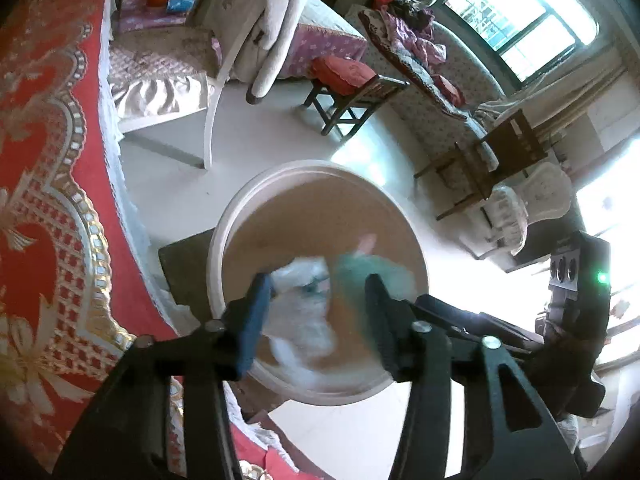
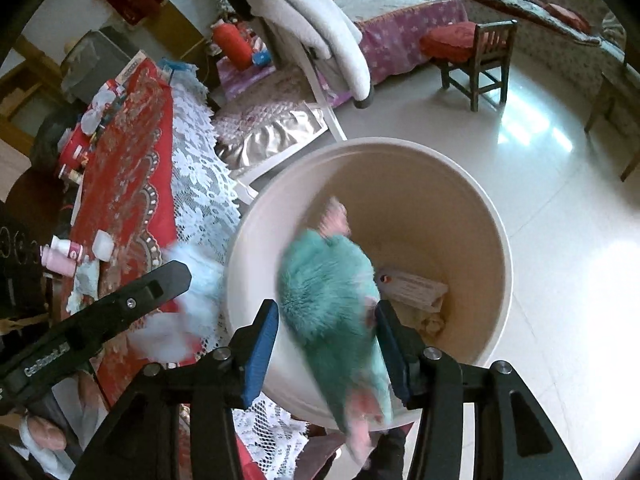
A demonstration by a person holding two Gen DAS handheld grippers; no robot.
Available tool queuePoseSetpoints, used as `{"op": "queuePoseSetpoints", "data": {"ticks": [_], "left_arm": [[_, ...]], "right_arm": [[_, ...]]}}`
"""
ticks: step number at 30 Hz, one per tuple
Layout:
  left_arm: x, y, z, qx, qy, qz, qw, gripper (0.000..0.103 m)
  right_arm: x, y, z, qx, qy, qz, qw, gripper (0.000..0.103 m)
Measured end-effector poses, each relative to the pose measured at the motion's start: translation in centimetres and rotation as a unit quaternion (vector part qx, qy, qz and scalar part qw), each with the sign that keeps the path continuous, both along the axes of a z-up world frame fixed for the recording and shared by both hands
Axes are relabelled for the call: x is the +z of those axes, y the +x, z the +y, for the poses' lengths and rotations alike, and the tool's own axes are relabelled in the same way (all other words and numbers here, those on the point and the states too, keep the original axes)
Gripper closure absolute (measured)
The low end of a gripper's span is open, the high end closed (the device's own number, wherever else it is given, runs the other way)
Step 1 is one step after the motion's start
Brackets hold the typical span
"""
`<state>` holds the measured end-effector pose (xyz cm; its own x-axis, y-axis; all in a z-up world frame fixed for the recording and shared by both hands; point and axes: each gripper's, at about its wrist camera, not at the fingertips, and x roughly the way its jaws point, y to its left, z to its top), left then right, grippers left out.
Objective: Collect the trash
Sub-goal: 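Carry the towel and tissue to the white bucket and open both tools, then move both tools back from the bucket to the table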
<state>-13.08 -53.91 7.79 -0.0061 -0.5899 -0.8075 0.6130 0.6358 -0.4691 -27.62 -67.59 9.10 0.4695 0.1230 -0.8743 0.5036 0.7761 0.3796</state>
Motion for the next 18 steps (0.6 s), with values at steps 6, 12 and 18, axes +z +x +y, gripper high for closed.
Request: {"op": "queuePoseSetpoints", "data": {"ticks": [6, 12, 18], "left_arm": [[0.1, 0.3, 1.3, 0.013, 0.015, -0.013, 0.9997, 0.054], [1.3, 0.6, 3.2, 0.038, 0.021, -0.042, 0.9982, 0.054], [2.7, 1.2, 6.2, 0.067, 0.030, -0.081, 0.9941, 0.054]], "right_arm": [[-0.5, 0.2, -0.1, 0.008, 0.005, 0.008, 1.000, 0.054], [-0.3, 1.2, 0.9, 0.025, 0.003, 0.006, 1.000, 0.054], [1.4, 2.7, 3.0, 0.048, -0.018, -0.009, 0.999, 0.053]]}}
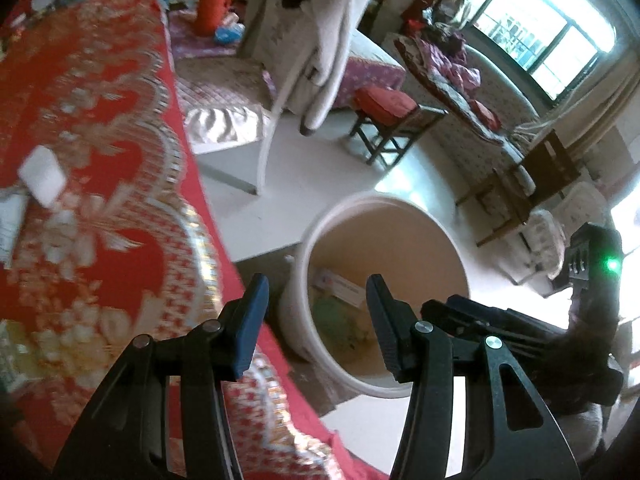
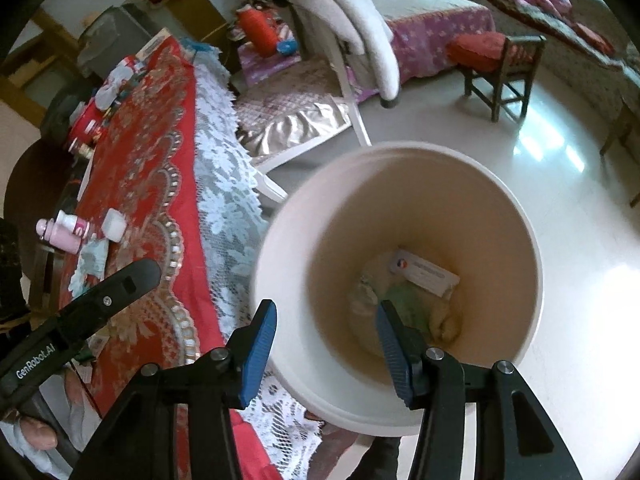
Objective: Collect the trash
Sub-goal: 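Move both tools back from the bucket to the table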
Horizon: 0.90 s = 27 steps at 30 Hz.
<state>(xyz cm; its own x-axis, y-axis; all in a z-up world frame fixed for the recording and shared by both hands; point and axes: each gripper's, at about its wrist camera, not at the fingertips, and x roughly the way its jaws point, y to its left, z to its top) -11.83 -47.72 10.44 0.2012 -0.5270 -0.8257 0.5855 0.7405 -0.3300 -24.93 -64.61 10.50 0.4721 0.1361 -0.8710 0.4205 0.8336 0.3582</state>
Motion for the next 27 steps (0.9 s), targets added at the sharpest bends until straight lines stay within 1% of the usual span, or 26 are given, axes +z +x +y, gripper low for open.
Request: {"op": "queuePoseSetpoints", "data": {"ticks": [5, 7, 9, 14, 21, 27], "left_arm": [[0.9, 0.9, 2.9, 0.030, 0.005, -0.023, 0.9993, 0.054], [1.2, 1.3, 4.3, 0.045, 0.009, -0.031, 0.9984, 0.054], [1.5, 1.8, 5.8, 0.060, 0.011, -0.038, 0.9974, 0.054], [2.3, 3.0, 9.4, 0.097, 0.015, -0.045, 0.9941, 0.054], [3.1, 4.7, 16.2, 0.158, 0.024, -0.053, 0.9858, 0.054], [3.6, 6.2, 23.2, 0.218, 0.032, -0.053, 0.9740, 0.054]], "right_arm": [[1.5, 1.8, 2.3, 0.023, -0.015, -0.014, 1.000, 0.053], [2.1, 2.6, 3.5, 0.036, -0.021, -0.021, 0.999, 0.049], [2.5, 3.5, 4.7, 0.049, -0.023, -0.026, 0.998, 0.047], [3.4, 6.0, 8.0, 0.083, -0.021, -0.038, 0.996, 0.047], [3.9, 9.9, 13.6, 0.140, -0.018, -0.049, 0.989, 0.047], [3.7, 12.8, 18.9, 0.186, -0.012, -0.052, 0.981, 0.047]]}}
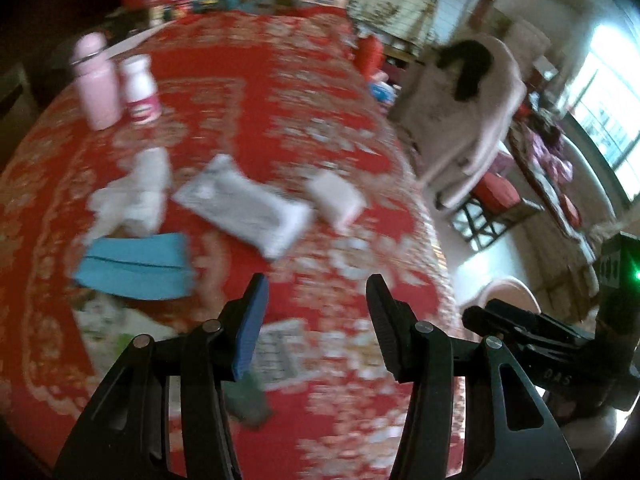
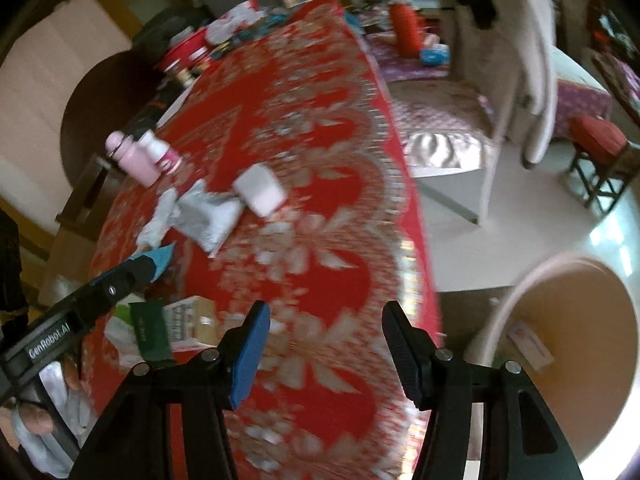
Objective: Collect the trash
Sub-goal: 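Move both tools back from the bucket to the table, then grasp the crumpled white tissue with the left tool while the right tool grasps the white foam block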
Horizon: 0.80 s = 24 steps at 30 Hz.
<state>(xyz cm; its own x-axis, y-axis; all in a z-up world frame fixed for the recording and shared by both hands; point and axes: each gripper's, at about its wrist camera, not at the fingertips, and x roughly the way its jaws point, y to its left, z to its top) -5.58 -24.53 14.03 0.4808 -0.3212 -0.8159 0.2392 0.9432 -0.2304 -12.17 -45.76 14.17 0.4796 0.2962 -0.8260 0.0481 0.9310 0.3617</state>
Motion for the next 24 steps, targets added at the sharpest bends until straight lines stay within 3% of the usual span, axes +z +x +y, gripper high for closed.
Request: {"op": "queuePoseSetpoints", "data": {"ticks": [7, 13, 19, 24], "left_arm": [[0.1, 2.2, 7.6, 0.053, 0.010, 0.004, 0.9985, 0.054], [-0.3, 4.8, 11.9, 0.069, 0.010, 0.011, 0.9975, 0.054], [-1.4, 8.5, 13.6, 0.057, -0.003, 0.033, 0.9978, 0.050], [-3.2, 12.0, 13.7, 0.037, -0.007, 0.061, 0.9974, 0.048]], "right_arm": [[-0.6, 3.6, 5.1, 0.035, -0.009, 0.000, 0.999, 0.046], [-1.5, 7.2, 7.1, 0.036, -0.025, 0.010, 0.999, 0.046], [-2.1, 10.1, 8.2, 0.036, -0.047, 0.016, 0.998, 0.038], [-2.3, 12.1, 8.4, 0.034, -0.067, 0.018, 0.997, 0.038]]}}
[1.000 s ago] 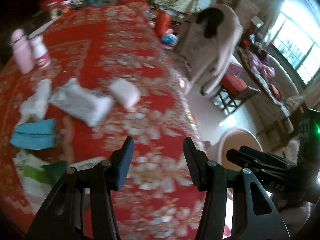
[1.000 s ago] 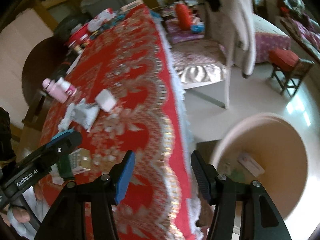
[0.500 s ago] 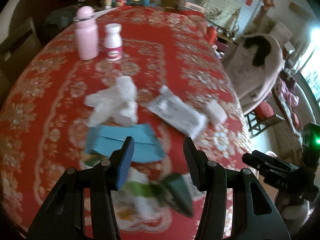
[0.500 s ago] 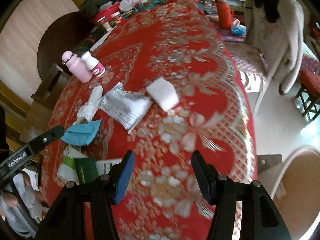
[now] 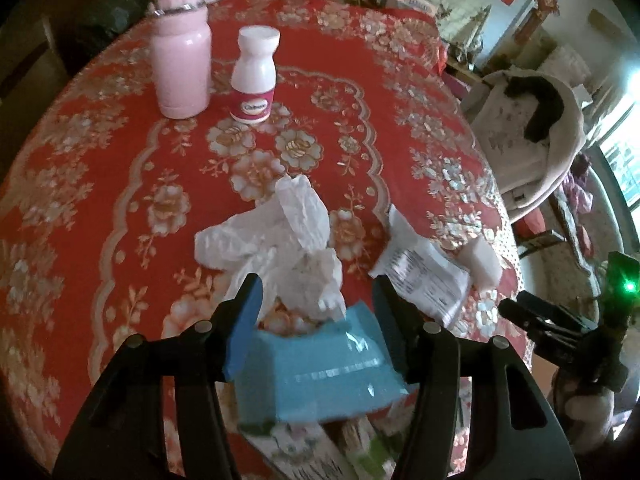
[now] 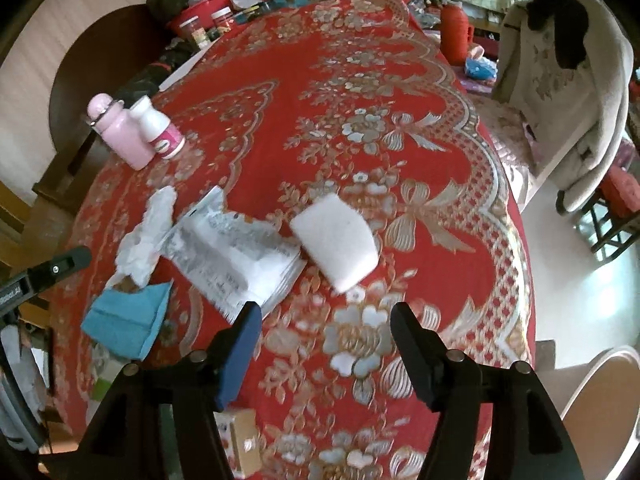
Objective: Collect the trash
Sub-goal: 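Grasp the crumpled white tissue with the left tool while the right tool grasps the white foam block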
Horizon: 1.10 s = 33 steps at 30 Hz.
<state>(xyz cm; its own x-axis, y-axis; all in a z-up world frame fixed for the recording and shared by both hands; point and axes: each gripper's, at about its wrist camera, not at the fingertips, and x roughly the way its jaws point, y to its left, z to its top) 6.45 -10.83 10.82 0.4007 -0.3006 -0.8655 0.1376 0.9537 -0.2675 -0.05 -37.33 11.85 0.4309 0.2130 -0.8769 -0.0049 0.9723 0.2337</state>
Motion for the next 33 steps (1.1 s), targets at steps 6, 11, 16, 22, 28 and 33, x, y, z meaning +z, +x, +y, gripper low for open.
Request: {"op": "queuePoseSetpoints", "data": {"ticks": [6, 11, 16, 22, 28, 33], "left_arm": [[-2.7, 3.1, -0.4, -0.010, 0.034, 0.020, 0.9992, 0.047], [-4.9, 5.0, -0.5, -0.019, 0.048, 0.043, 0.9977, 0.047], [-5.9, 5.8, -0.9, -0.030, 0.050, 0.047, 0.9972, 0.047], [-5.9, 6.0, -1.0, -0.035, 0.050, 0.037, 0.9974, 0.069], [-4.3, 5.3, -0.1, -0.023, 0.036, 0.017, 0.9989, 0.094], [-1.2, 4.3, 0.5, -0.017, 0.017, -0.009, 0.9997, 0.094]], "right_arm": [[-0.9, 2.1, 0.2, 0.002, -0.019, 0.009, 1.000, 0.038], [-1.8, 3.6, 0.1, -0.001, -0.026, 0.017, 1.000, 0.038], [-2.9, 5.0, 0.0, 0.001, -0.021, 0.031, 0.999, 0.038], [-3.2, 5.2, -0.3, -0.009, -0.008, 0.026, 1.000, 0.063], [-1.7, 4.2, -0.9, -0.013, 0.013, 0.007, 1.000, 0.066], [0.2, 2.7, -0.9, -0.013, 0.033, -0.009, 0.999, 0.066]]}}
